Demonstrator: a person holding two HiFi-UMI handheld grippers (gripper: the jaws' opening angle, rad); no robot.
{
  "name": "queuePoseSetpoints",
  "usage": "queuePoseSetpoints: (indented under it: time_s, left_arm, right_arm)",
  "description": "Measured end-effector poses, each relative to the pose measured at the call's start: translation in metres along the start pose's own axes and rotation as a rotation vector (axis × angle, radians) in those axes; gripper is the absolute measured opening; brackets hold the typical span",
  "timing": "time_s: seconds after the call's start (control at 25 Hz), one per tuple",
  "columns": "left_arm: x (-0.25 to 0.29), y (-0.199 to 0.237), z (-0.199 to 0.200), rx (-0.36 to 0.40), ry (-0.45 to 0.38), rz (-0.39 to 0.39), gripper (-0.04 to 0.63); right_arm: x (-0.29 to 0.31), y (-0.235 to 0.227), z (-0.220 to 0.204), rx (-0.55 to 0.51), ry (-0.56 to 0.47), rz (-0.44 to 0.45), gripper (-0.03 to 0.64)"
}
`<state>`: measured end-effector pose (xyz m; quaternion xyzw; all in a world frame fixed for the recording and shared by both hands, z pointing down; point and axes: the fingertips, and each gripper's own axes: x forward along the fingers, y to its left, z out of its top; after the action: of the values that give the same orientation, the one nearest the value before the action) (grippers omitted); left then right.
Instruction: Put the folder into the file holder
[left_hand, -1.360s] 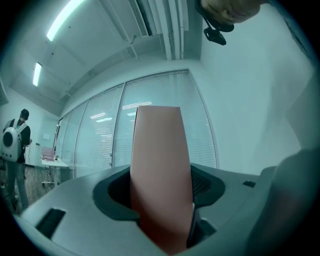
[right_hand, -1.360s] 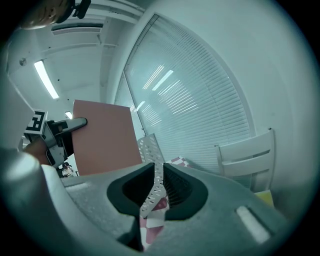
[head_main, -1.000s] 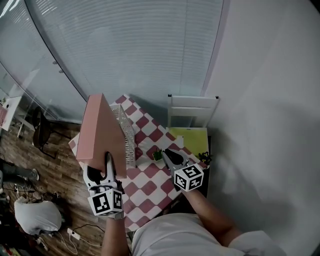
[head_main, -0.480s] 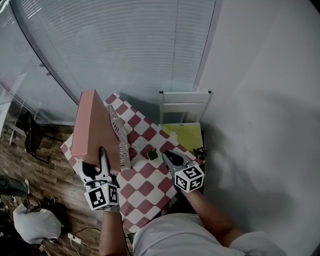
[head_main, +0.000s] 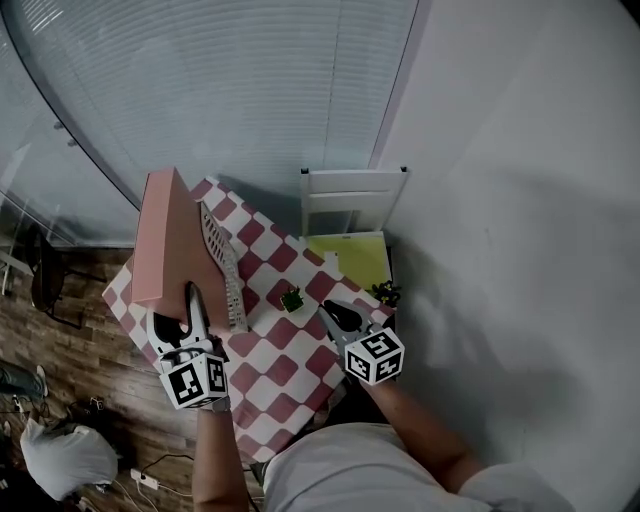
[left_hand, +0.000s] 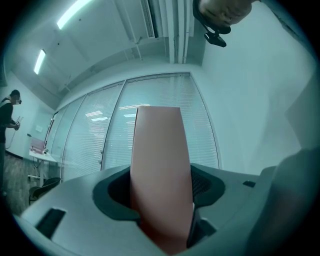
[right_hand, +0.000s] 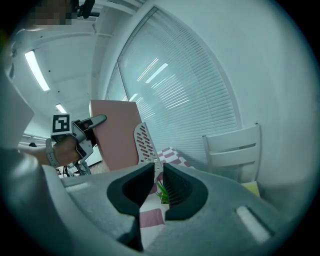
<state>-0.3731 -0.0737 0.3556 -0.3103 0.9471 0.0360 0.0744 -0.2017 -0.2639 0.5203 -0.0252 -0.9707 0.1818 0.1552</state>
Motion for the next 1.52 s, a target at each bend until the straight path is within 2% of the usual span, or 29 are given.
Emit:
queuePoseSetpoints:
  time_s: [0.44, 1.16, 1.52]
  left_arm:
    - [0.009, 0.004, -0.012, -0.025, -0.024, 0.008, 0.272]
    - [-0.006, 0.006, -0.069, 0.016, 0.024, 0.025, 0.276]
    - [-0.011, 0.004, -0.097, 0.023, 0.081, 0.021, 0.275]
  right_arm:
    - [-0.011, -0.001, -0.015, -0.004, 0.034, -0.036, 0.038]
    - [-0.027, 0.005, -0.046, -0.008, 0.099, -0.068, 0.038]
    - [-0.039, 0.004, -0.057, -0.008, 0.131, -0.087, 0.038]
